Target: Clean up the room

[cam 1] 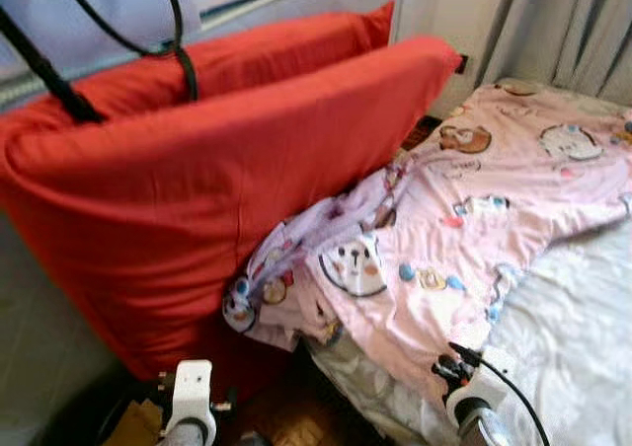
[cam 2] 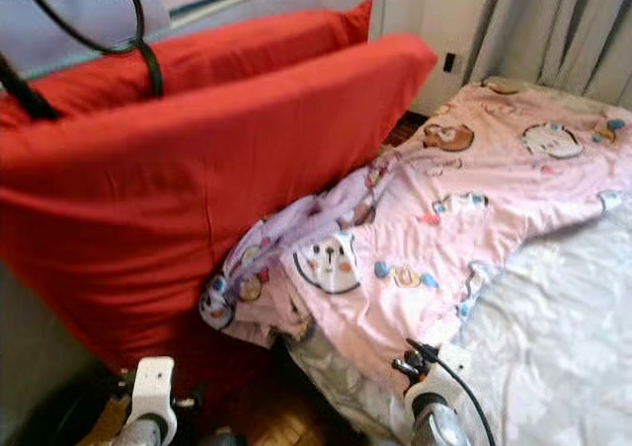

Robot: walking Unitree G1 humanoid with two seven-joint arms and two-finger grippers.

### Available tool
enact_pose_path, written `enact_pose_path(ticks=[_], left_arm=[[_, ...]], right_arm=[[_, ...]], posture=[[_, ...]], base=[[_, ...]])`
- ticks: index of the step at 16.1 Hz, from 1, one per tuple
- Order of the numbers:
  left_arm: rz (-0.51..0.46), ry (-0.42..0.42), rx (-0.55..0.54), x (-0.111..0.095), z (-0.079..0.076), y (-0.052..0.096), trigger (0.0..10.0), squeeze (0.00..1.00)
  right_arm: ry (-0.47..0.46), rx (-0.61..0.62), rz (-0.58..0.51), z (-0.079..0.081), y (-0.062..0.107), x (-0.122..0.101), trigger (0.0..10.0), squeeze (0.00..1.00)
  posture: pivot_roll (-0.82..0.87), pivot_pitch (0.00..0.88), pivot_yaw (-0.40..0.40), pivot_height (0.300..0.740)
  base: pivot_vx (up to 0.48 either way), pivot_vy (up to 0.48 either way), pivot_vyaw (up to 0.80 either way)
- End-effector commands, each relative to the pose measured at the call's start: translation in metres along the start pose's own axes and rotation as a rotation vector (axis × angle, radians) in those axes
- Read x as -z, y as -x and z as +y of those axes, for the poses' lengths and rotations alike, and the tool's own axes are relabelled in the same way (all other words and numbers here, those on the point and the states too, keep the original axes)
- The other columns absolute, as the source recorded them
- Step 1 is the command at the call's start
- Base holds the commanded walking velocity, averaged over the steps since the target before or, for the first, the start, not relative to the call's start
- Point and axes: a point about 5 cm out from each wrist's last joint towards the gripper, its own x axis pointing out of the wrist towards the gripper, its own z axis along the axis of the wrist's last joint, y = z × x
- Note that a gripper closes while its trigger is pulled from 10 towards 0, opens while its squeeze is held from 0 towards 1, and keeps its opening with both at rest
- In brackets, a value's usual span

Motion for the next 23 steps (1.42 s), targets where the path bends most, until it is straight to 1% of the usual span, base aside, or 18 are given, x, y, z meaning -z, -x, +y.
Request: enact_pose_path(ticks=[1, 6, 11, 18, 23], left_arm=[[0.04, -0.012, -0.013, 0.01, 0.004, 0.003, 10.0, 0.0], [0.11, -0.025, -0.017, 0.027, 0.002, 0.009, 10.0, 0.0], [0.14, -0.047, -0.01, 0.033, 0.001, 0.011, 10.0, 0.0], [0.137, -0.049, -0.006, 0.032, 0.006, 0.011, 10.0, 0.0], [0.132, -0.056, 0.001, 0.032, 0.005, 0.011, 10.0, 0.0]], right_arm=[[0.025, -0.001, 0.014, 0.001, 0.001, 0.004, 10.0, 0.0], [0.041, -0.003, 0.014, 0.002, 0.001, 0.004, 10.0, 0.0], [0.047, -0.014, 0.032, 0.004, 0.001, 0.006, 10.0, 0.0], [0.042, -0.012, 0.019, 0.009, 0.0, 0.006, 10.0, 0.0], [0.04, 0.011, -0.003, 0.004, 0.0, 0.002, 10.0, 0.0]], posture=[[-0.08, 0.0, 0.002, 0.737], [-0.09, 0.0, 0.001, 0.74], [-0.08, 0.0, -0.006, 0.74], [-0.08, 0.0, 0.002, 0.74], [-0.08, 0.0, 0.005, 0.74]], base=[[0.0, 0.0, 0.0], [0.0, 0.0, 0.0], [0.0, 0.0, 0.0], [0.0, 0.0, 0.0], [0.0, 0.0, 0.0]])
